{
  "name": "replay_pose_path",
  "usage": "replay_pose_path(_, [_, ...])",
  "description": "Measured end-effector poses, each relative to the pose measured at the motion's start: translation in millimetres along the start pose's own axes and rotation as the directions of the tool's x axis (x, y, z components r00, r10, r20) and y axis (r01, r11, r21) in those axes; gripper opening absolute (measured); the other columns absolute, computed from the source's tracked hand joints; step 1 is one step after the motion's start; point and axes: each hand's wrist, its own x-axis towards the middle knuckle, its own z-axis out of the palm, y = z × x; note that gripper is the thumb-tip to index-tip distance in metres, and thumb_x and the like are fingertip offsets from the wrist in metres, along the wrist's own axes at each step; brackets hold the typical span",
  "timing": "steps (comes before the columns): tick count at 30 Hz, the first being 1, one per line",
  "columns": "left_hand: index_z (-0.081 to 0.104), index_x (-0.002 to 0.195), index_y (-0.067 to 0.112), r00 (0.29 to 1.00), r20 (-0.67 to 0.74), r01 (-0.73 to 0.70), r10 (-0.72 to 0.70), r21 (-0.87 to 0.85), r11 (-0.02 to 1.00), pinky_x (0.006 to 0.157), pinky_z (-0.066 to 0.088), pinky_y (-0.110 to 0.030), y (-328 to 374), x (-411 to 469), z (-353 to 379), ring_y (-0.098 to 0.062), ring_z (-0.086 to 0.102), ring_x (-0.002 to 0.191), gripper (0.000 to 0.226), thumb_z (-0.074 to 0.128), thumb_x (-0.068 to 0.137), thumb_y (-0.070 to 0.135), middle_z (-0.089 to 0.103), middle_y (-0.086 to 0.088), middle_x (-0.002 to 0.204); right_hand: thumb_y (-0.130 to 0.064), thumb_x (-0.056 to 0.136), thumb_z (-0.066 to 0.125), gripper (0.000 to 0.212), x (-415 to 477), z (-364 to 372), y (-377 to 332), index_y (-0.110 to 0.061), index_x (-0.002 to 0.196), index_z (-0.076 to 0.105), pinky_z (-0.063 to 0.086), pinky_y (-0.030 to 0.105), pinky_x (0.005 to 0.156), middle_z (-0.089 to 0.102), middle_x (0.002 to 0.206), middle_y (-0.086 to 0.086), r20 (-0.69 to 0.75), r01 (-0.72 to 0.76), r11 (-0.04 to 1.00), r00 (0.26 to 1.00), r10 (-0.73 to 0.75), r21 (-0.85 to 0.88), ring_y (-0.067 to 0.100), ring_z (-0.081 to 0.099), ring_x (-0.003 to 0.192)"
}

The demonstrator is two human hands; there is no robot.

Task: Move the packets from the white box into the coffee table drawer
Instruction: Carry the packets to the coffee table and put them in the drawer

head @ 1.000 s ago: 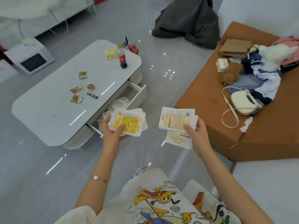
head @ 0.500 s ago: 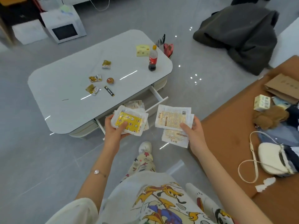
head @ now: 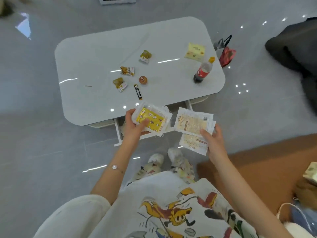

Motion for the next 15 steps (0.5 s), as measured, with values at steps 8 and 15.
replay_pose_path(8, [0.038,0.127,0.02,0.952,-0.214,0.177,-0.219,-0.201,0.964,0.074,0.059,-0.042,-124.2,120.8,3.3,-0.026,0.067,0.102,0.053,0.069,0.086,0.011,0.06,-0.008,0.118,-0.009,0.093,0.058,0.042,188.6,53.9,62.0,-0.022,0.131,0.046,0.058,0.028,0.076,0.064,0.115,-0.005,0.118,-0.093,0.966,0.985,0.124,-0.24,0.01,0.065,0.101])
replay_pose_path(15, [0.04,0.131,0.015,0.866,-0.259,0.359,-0.428,-0.276,0.892,0.068,0.06,-0.032,-263.1,235.6,-2.9,-0.018,0.068,0.089,0.048,0.062,0.09,0.005,0.062,-0.007,0.112,-0.005,0.095,0.053,0.035,340.0,95.0,174.6,-0.021,0.126,0.049,0.05,0.024,0.065,0.06,0.113,-0.005,0.126,-0.189,0.901,0.958,0.256,-0.391,0.007,0.061,0.095])
